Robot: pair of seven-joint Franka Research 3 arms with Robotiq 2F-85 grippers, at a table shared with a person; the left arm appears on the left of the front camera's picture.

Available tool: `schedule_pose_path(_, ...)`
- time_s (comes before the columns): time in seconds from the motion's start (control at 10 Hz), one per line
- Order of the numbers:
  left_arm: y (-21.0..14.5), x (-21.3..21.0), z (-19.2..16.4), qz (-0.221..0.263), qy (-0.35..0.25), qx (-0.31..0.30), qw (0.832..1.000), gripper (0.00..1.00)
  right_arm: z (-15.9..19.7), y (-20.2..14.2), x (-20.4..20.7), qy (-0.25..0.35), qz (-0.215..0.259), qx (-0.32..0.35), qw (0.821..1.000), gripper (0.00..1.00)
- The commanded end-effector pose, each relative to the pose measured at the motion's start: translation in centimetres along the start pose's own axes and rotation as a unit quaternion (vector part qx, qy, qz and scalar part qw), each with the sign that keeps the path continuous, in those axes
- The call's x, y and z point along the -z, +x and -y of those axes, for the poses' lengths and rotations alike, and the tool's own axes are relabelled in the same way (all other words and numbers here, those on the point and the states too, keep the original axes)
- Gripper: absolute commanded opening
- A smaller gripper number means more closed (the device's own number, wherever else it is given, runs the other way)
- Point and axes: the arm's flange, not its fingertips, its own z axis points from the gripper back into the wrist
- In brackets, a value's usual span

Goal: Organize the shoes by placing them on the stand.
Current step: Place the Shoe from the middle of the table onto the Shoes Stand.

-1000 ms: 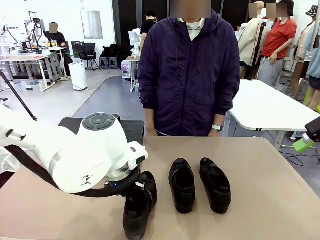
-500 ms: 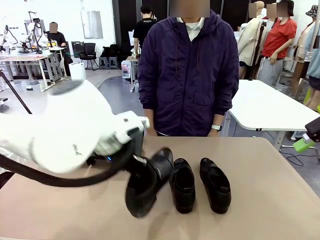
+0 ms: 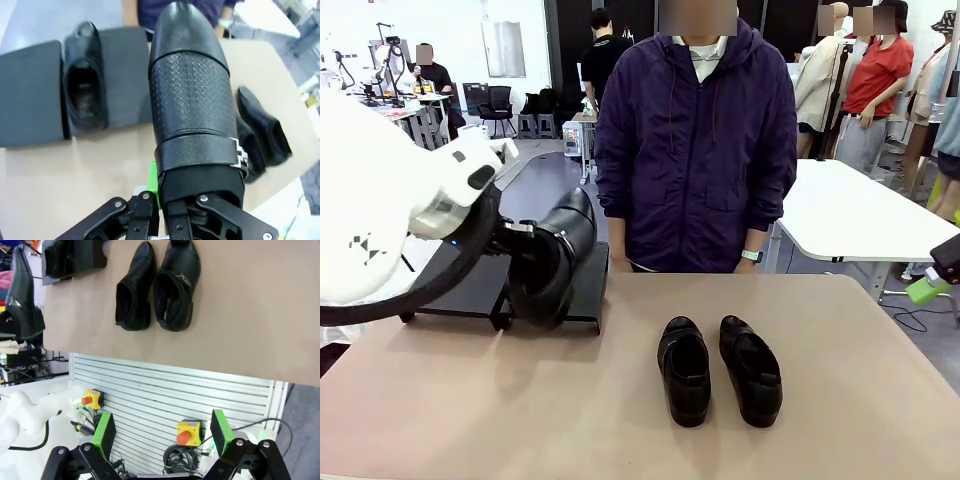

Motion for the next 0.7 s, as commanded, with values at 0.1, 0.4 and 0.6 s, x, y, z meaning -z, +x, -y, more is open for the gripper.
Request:
schedule_pose_path(0.1,-0.8,0.1,1.1,-0.024,-0.009,0.009,1.0,0.0,0.0,0.1,-0.2,0.008,0.003,-0.01,1.0,1.0)
schedule_pose_path(0.4,-0.8,0.1,1.1,-0.024,-0.009,0.009,1.0,0.0,0.0,0.1,-0.2,0.008,0.003,-0.01,1.0,1.0)
schedule_pose_path(0.6,0.7,2.4,2.2,-0.047,0.007,0.03,0.998,0.0,0.0,0.1,-0.2,0.008,0.003,-0.01,1.0,1.0)
